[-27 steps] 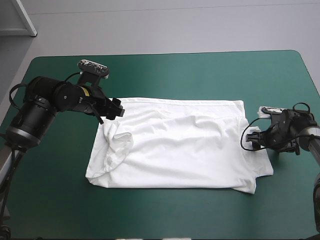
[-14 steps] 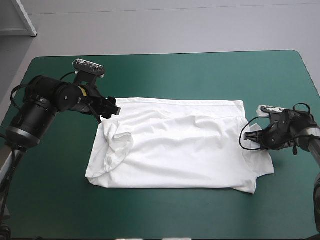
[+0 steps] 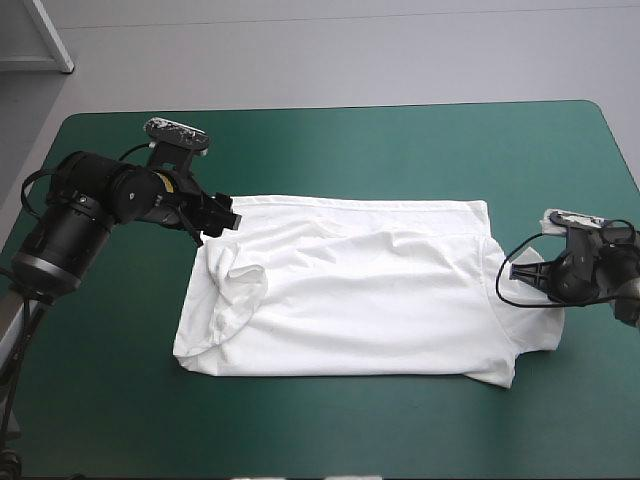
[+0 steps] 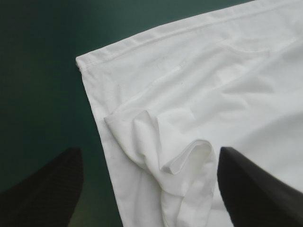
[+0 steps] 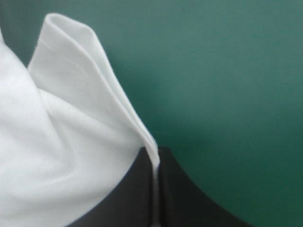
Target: Fold the cloth
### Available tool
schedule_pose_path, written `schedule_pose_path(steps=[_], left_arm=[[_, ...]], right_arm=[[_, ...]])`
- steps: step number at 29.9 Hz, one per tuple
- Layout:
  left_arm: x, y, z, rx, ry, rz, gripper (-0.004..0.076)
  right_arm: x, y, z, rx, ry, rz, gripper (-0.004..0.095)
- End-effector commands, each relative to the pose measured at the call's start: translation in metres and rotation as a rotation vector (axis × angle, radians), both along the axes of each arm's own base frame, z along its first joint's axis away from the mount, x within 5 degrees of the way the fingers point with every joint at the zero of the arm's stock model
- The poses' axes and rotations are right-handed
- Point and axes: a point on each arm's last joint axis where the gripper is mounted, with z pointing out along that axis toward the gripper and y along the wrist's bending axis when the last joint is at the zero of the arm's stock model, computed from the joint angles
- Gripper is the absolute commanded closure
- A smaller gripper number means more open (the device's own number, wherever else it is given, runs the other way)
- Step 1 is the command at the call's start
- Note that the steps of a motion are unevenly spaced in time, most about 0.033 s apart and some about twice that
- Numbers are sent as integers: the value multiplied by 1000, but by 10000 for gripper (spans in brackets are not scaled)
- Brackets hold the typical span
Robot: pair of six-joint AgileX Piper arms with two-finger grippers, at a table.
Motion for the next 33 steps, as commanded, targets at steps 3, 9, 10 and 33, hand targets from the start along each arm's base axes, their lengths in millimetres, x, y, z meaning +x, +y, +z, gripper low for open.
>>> schedule_pose_path(steps=[3, 9, 10, 33], left_arm=[[-8, 1, 22, -41, -97, 0, 158], [-9, 1, 21, -38, -88, 0, 158], [-9, 2, 21, -36, -83, 0, 158], [-21, 7, 11, 34, 84, 11, 162]], right_arm=[[-8, 17, 42, 57, -221, 91, 926], [-12, 64, 51, 181, -278, 338, 926], [-12, 71, 49, 198, -272, 369, 926], [-35, 100, 78, 126, -168, 473, 201]])
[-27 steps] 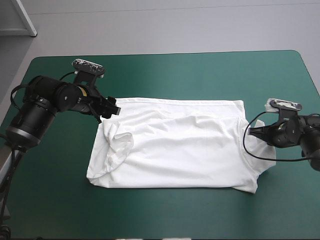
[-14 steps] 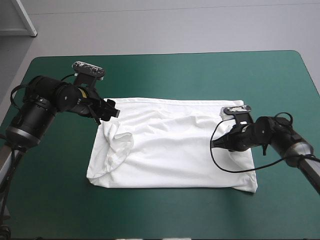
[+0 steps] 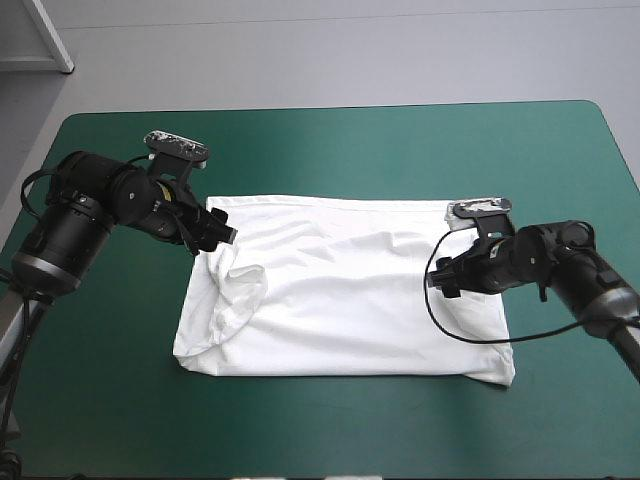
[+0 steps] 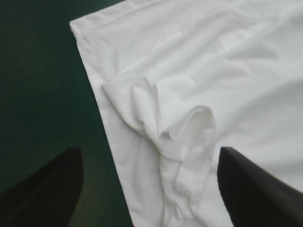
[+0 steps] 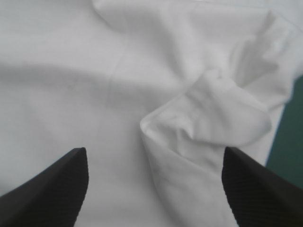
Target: Fold the cloth
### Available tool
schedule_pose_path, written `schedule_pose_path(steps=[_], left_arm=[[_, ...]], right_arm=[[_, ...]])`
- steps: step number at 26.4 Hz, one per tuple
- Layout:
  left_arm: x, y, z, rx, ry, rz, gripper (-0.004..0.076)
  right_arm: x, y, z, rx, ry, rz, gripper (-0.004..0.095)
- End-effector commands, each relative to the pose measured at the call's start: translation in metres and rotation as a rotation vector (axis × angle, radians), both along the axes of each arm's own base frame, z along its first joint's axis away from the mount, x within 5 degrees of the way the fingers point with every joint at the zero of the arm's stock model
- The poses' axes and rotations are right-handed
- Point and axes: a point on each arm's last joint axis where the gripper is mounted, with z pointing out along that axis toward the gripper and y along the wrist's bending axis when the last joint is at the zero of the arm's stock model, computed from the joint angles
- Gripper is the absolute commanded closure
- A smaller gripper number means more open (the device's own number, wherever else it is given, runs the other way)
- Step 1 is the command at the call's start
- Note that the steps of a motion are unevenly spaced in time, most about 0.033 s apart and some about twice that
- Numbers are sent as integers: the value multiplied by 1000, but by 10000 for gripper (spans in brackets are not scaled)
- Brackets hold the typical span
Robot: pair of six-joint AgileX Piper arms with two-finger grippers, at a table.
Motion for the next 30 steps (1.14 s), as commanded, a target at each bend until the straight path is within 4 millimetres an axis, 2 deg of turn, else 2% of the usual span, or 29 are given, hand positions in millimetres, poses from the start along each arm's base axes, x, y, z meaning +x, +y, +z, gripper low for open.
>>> schedule_pose_path(steps=[1, 5, 8, 12, 15, 18, 20, 21, 25, 26, 30], left_arm=[[-14, 5, 16, 12, -2, 7, 162], [-21, 8, 8, 10, 21, 25, 162], [-29, 10, -6, 9, 72, 31, 162], [-40, 14, -40, 45, 184, 45, 162], [-48, 17, -76, 89, 285, 46, 162], [-50, 17, -107, 95, 302, 44, 162], [-51, 17, -120, 88, 293, 43, 162], [-52, 17, -134, 82, 307, 45, 162], [-55, 18, -158, 98, 367, 56, 162], [-54, 17, -171, 102, 385, 63, 162], [-50, 13, -198, 93, 441, 71, 181]], right_arm=[[-29, -13, 36, -27, -30, -46, 203], [-61, -22, 44, -51, 108, -84, 208], [-76, -27, 50, -57, 140, -89, 211], [-95, -31, 53, -29, 108, -100, 211], [-107, -34, 47, -22, 108, -114, 211], [-116, -37, 37, -30, 127, -119, 211], [-120, -38, 29, -37, 149, -119, 211], [-123, -39, 20, -44, 175, -121, 212], [-125, -40, 6, -61, 219, -116, 221], [-126, -40, 0, -71, 230, -112, 221], [-122, -40, -4, -68, 195, -100, 225]])
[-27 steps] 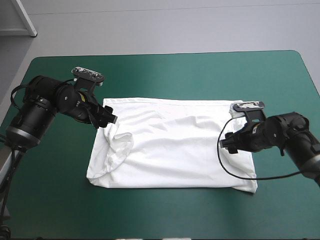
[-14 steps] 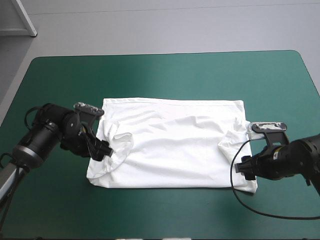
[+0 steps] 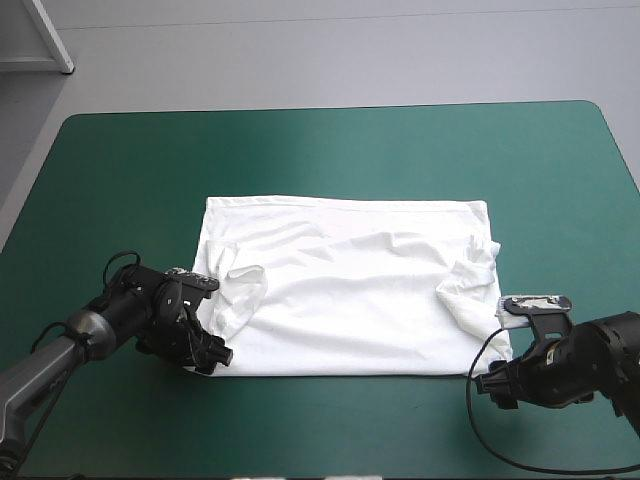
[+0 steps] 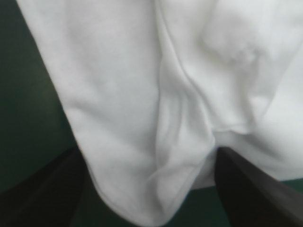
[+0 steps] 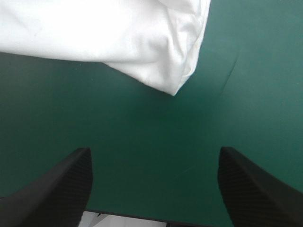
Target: Fold the cloth
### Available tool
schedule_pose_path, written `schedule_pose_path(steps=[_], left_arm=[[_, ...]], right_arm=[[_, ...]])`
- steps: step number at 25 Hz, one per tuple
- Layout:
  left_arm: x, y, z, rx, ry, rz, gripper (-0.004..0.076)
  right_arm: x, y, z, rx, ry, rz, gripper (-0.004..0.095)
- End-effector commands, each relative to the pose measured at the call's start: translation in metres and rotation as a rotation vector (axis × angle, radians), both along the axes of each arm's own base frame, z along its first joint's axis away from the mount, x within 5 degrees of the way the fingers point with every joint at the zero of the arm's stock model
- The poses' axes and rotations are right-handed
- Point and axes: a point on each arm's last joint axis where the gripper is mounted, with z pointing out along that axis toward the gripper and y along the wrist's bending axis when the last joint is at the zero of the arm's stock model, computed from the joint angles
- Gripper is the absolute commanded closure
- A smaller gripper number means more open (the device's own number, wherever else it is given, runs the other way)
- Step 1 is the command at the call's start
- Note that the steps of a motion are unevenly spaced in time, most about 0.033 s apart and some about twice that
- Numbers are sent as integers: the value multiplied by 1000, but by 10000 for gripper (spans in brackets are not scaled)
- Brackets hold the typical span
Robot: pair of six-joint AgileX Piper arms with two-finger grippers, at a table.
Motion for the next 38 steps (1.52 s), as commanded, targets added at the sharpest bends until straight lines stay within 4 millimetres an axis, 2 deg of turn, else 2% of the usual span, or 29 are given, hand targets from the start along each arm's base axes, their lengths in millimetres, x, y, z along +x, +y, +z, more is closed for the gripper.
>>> schedule_pose_path(steps=[1, 2, 6, 7, 9, 16, 19, 23, 28, 32, 38], left_arm=[[6, -8, -11, -46, 1, 25, 227], [6, -10, -13, -65, 13, 37, 296], [3, -13, -13, -101, 36, 28, 675], [3, -13, -13, -97, 42, 26, 732], [3, -13, -13, -96, 44, 26, 734], [3, -13, -13, -96, 45, 20, 734], [2, -12, -12, -95, 49, 20, 734], [1, -12, -5, -106, 14, 18, 734], [-1, -10, 24, -140, -96, 5, 734], [-1, -10, 58, -168, -187, -2, 734], [9, 1, 111, -81, -288, -2, 734]], right_arm=[[5, 1, 8, 11, -85, 24, 225], [7, 1, 9, 12, -102, 35, 225], [18, 5, 3, 14, -101, 32, 232], [22, 6, -1, 10, -81, 32, 238], [28, 8, -7, 5, -64, 31, 238], [50, 14, -57, -3, -1, 14, 260], [53, 17, -61, 25, -19, 14, 378], [54, 17, -61, 18, -29, 29, 597], [57, 15, -60, -11, -70, 51, 927], [60, 13, -45, -37, -109, 69, 922], [65, 1, 14, -146, -264, 40, 922]])
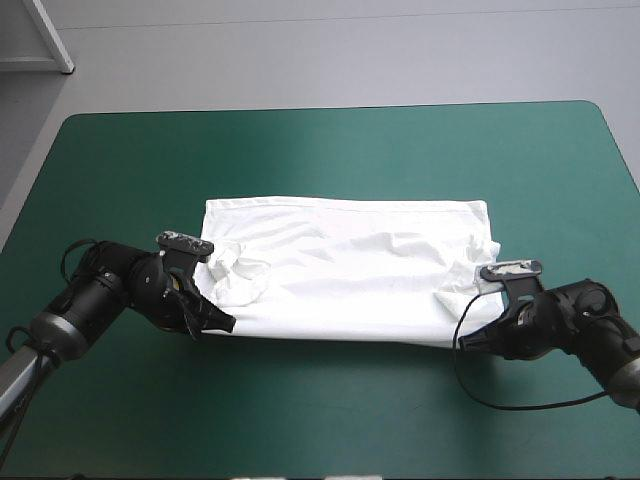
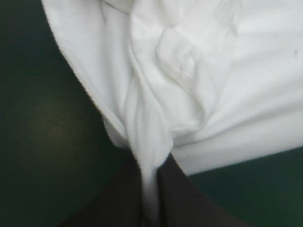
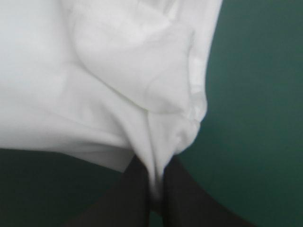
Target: Fold the cloth
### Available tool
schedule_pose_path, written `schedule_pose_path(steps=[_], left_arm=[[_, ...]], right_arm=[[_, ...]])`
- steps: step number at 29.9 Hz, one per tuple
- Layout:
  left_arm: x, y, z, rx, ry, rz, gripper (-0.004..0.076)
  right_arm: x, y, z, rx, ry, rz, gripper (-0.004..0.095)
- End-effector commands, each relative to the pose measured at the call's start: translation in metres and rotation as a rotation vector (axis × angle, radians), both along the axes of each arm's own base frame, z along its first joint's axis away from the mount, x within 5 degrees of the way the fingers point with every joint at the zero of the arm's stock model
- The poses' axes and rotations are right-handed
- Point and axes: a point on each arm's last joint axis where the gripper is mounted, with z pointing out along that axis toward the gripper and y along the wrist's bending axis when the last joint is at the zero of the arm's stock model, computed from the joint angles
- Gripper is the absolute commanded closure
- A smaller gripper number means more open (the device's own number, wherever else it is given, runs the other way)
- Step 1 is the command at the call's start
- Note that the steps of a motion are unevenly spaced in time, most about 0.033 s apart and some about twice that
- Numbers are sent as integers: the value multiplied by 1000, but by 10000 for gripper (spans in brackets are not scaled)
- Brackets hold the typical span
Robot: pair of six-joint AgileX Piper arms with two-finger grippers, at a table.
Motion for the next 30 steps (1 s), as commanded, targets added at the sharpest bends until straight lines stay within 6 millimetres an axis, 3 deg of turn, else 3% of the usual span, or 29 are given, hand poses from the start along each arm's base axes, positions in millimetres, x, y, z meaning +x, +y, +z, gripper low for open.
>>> schedule_pose_path(steps=[1, 7, 10, 14, 20, 27, 30], left_arm=[[5, 9, 39, 31, -106, 24, 734], [38, 23, 74, -23, -278, 82, 734], [66, 25, 82, -56, -316, 76, 734], [112, 21, 83, -70, -363, 88, 734], [175, 12, 59, -56, -369, 91, 734], [213, 8, 7, -9, -340, 81, 732], [220, 7, -7, -1, -320, 82, 667]], right_arm=[[6, -10, 50, -75, -183, -28, 922], [41, -1, 96, -29, -451, -10, 922], [67, 7, 106, -17, -526, 7, 922], [109, 16, 104, -45, -554, -1, 922], [168, 29, 77, -97, -527, -15, 922], [201, 40, 40, -99, -461, -5, 911], [205, 41, 32, -64, -443, -25, 738]])
